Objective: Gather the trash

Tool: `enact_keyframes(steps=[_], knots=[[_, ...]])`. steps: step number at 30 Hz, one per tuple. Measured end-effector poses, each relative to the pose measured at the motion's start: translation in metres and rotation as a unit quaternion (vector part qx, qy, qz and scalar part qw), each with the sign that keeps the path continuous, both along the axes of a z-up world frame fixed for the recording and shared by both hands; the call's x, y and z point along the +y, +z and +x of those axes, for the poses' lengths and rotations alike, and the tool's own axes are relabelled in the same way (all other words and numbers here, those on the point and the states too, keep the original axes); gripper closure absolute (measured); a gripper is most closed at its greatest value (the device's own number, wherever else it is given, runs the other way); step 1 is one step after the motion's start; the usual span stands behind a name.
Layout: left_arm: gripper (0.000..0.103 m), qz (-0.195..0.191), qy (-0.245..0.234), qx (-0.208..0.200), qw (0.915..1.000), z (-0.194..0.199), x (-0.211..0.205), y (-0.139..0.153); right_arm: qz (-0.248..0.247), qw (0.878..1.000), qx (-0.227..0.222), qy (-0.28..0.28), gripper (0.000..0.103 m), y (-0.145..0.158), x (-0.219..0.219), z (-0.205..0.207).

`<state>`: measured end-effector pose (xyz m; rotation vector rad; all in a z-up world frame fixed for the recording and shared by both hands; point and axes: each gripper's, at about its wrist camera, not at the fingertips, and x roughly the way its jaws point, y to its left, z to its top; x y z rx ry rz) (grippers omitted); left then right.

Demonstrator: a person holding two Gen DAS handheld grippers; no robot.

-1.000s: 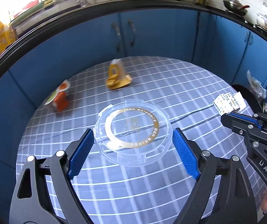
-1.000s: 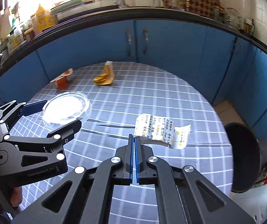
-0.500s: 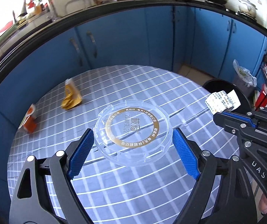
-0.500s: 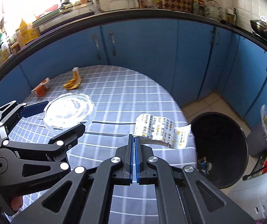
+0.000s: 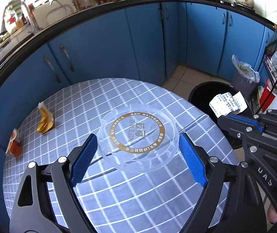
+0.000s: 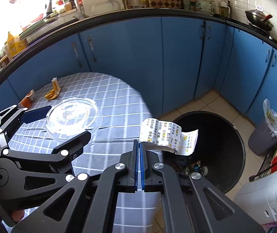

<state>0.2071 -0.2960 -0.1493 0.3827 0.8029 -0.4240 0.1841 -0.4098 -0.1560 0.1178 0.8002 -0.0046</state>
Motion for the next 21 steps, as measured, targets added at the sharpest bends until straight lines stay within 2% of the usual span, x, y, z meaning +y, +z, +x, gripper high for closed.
enact_keyframes(steps=[6, 21], knots=[[0.019, 0.001, -0.012, 0.006, 0.9999, 0.007, -0.024, -0.004, 0.001, 1.000, 0.000, -0.014, 0.101, -0.004, -0.023, 0.002], [0.019, 0.015, -0.033, -0.012, 0.9993, 0.035, -0.082, -0.008, 0.001, 0.999, 0.006, -0.050, 0.101, -0.022, -0.080, 0.023]])
